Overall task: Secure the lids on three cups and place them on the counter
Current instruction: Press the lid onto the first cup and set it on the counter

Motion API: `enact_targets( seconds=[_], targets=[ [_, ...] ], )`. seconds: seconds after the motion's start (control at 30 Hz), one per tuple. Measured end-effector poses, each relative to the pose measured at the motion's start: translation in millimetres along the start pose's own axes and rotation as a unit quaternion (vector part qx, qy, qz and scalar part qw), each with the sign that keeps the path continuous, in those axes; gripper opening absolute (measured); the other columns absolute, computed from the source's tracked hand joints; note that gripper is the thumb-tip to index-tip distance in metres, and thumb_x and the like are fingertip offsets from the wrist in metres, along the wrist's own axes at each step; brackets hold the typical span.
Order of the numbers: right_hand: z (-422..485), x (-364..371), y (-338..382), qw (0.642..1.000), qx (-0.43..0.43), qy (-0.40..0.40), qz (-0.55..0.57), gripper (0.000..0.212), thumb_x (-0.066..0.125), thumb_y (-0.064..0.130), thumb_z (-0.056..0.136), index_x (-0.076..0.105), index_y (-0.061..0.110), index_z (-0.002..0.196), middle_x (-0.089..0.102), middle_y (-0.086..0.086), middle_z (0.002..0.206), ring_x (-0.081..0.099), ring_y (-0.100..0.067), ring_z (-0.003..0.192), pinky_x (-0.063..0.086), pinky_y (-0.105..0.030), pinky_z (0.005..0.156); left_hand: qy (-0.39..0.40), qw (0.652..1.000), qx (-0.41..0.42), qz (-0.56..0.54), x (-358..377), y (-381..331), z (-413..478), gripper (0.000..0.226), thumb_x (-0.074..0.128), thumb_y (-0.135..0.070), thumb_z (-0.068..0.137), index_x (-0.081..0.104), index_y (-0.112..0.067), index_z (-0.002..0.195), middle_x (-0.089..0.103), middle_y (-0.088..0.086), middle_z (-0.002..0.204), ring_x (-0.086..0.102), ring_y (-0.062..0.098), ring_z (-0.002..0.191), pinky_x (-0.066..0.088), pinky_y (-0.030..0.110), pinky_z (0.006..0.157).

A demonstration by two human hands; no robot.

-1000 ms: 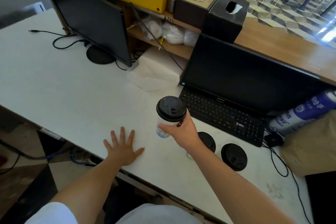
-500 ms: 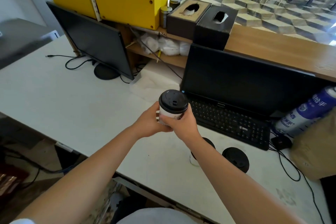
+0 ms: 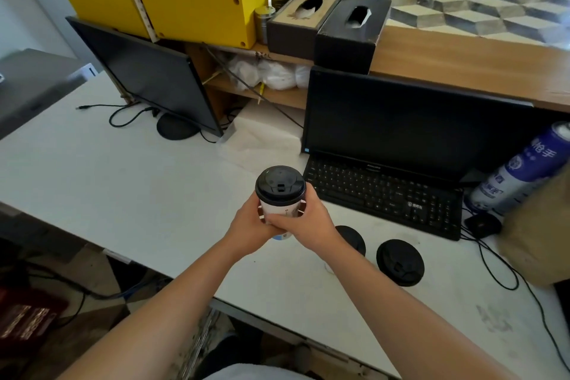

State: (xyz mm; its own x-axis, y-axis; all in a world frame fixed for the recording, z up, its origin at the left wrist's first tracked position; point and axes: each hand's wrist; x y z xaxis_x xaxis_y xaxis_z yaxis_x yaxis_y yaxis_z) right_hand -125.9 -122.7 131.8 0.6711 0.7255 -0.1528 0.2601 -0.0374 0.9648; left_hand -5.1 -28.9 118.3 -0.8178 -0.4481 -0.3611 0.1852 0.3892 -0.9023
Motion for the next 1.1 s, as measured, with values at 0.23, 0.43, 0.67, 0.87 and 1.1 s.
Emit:
enact_targets(
  seconds=[0.23,0.43,0.67,0.87,1.1],
  targets=[
    [3.0,2.6,10.1,0.999,0.002,0.001,-0.047,0.082,0.09,0.024,0.072,0.045,0.029,0.14,0.059,0.011,0.126,0.056,-0.012,0.117,0.053,-0.022,0.082,0.04,0.999,0.001,0.012,-18.9,-0.4,9.6,0.081,0.084,-0.006,0.072,0.047,-0.03,0.141,0.062,-0.005,0.131,0.06,0.019,0.12,0.057,0.039,0.095],
    [-0.6,4.2,26.1,0.997,0.01,-0.051,-0.056,0.081,0.09,0.025,0.071,0.046,0.029,0.138,0.06,0.01,0.129,0.056,-0.013,0.12,0.054,-0.024,0.084,0.094,0.994,0.04,0.028,-29.9,-13.4,23.7,0.079,0.083,-0.008,0.074,0.047,-0.029,0.14,0.062,-0.005,0.132,0.059,0.018,0.121,0.057,0.037,0.095],
    [-9.5,-1.6,44.6,0.989,0.019,-0.13,-0.063,0.08,0.09,0.027,0.071,0.047,0.029,0.138,0.061,0.013,0.125,0.058,-0.01,0.117,0.051,-0.022,0.083,0.15,0.984,0.095,0.03,-25.1,-32.9,39.7,0.077,0.083,-0.009,0.076,0.046,-0.027,0.142,0.061,-0.003,0.135,0.059,0.019,0.121,0.056,0.04,0.097],
    [-21.7,-9.3,50.8,0.978,0.03,-0.2,-0.047,0.076,0.089,0.02,0.073,0.048,0.026,0.137,0.063,0.011,0.123,0.061,-0.009,0.113,0.05,-0.014,0.077,0.215,0.967,0.138,0.024,-11.5,-50.9,51.6,0.075,0.083,-0.006,0.075,0.05,-0.027,0.138,0.064,-0.004,0.13,0.061,0.019,0.119,0.057,0.04,0.096],
    [-47.6,-51.5,50.3,0.964,0.029,-0.261,-0.046,0.076,0.089,0.023,0.072,0.047,0.031,0.135,0.063,0.013,0.122,0.06,-0.007,0.114,0.054,-0.022,0.083,0.281,0.941,0.186,0.012,31.4,-84.2,52.5,0.081,0.088,-0.007,0.069,0.05,-0.028,0.137,0.065,-0.01,0.127,0.063,0.012,0.117,0.057,0.028,0.093]
  ],
)
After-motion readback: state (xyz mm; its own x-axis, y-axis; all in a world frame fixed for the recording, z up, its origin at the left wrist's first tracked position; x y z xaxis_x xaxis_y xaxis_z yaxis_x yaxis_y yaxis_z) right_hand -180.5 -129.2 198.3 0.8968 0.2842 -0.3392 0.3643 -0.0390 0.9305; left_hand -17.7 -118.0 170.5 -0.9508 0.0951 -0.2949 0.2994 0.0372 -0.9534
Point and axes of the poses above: each hand's wrist, its own z-axis towards the middle knuckle, its own x-axis out of the palm, y = z × x
